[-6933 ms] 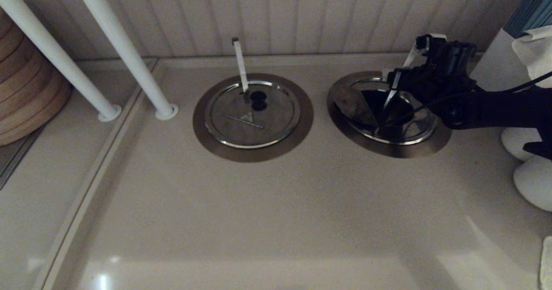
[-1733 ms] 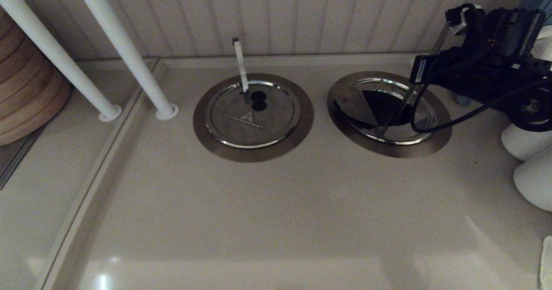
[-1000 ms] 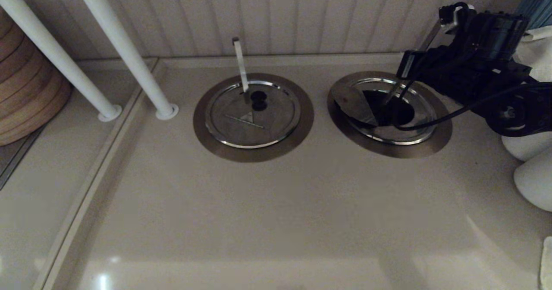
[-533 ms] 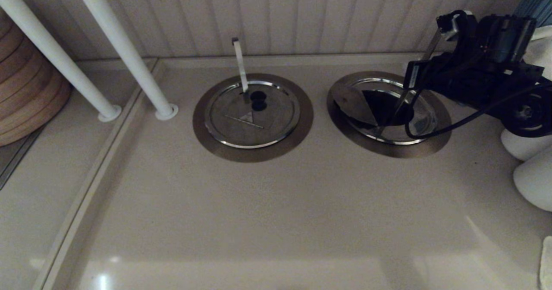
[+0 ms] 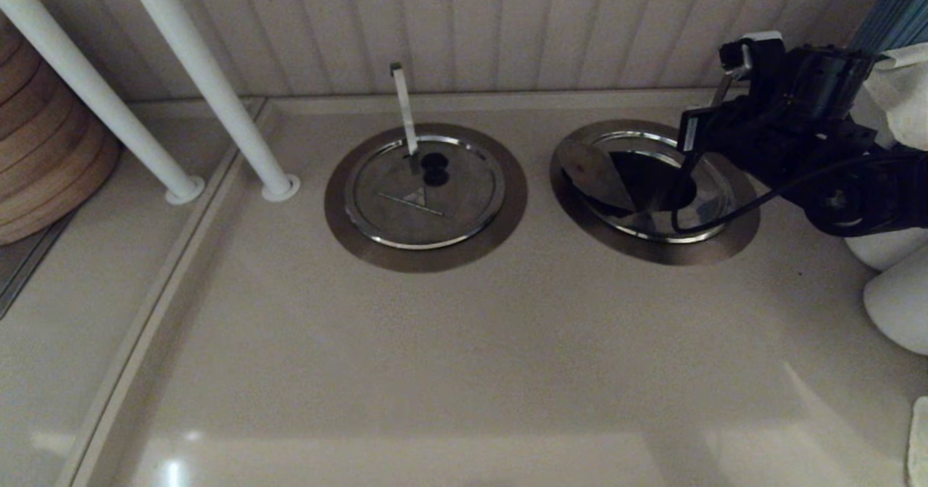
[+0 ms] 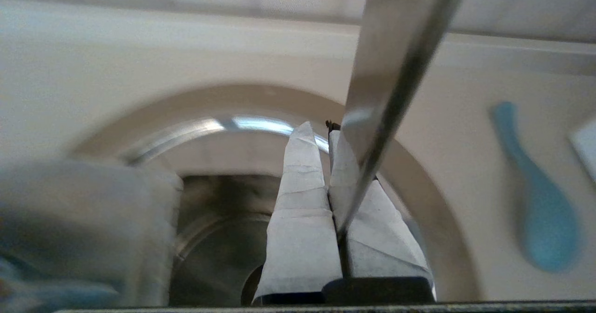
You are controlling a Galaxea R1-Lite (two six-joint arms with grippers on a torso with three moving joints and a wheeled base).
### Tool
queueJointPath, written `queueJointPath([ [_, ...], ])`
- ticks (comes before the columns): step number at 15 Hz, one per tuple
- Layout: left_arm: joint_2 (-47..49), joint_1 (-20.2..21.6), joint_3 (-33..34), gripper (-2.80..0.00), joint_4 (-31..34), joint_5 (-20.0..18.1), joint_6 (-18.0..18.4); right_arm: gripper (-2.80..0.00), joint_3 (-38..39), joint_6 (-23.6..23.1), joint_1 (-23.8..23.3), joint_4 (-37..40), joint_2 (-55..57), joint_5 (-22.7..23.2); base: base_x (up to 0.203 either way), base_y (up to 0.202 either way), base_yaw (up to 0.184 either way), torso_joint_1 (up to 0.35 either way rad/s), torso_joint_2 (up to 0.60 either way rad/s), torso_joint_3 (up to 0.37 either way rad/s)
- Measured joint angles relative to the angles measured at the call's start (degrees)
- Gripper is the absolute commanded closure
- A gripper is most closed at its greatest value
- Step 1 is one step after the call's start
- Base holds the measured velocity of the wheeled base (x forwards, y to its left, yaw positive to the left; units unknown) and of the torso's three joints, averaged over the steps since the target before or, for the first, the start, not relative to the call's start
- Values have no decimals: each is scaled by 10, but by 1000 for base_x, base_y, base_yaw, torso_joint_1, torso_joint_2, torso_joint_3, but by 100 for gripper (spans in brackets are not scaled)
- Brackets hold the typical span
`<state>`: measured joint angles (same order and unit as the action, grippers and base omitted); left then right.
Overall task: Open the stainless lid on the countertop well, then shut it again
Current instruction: Stir with a spoon
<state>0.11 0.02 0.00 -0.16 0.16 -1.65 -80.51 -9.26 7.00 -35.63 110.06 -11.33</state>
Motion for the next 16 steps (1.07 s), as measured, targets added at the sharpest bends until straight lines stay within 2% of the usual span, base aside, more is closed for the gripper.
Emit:
queueJointPath([
  [3, 0, 0, 0, 0, 0, 0, 0, 0, -2, 44, 14, -6, 6, 3, 0, 0, 0, 0, 0, 0],
  [6, 0, 0, 0, 0, 0, 0, 0, 0, 4, 60, 29, -1, -1, 5, 0, 0, 0, 0, 0, 0],
  [11, 0, 0, 0, 0, 0, 0, 0, 0, 16, 59, 40, 31, -23, 9, 0, 0, 0, 0, 0, 0],
  [14, 0, 0, 0, 0, 0, 0, 0, 0, 18, 50, 32, 117, -45, 39, 0, 0, 0, 0, 0, 0],
  [16, 0, 0, 0, 0, 0, 0, 0, 0, 19, 26, 20, 140, -51, 47, 0, 0, 0, 0, 0, 0],
])
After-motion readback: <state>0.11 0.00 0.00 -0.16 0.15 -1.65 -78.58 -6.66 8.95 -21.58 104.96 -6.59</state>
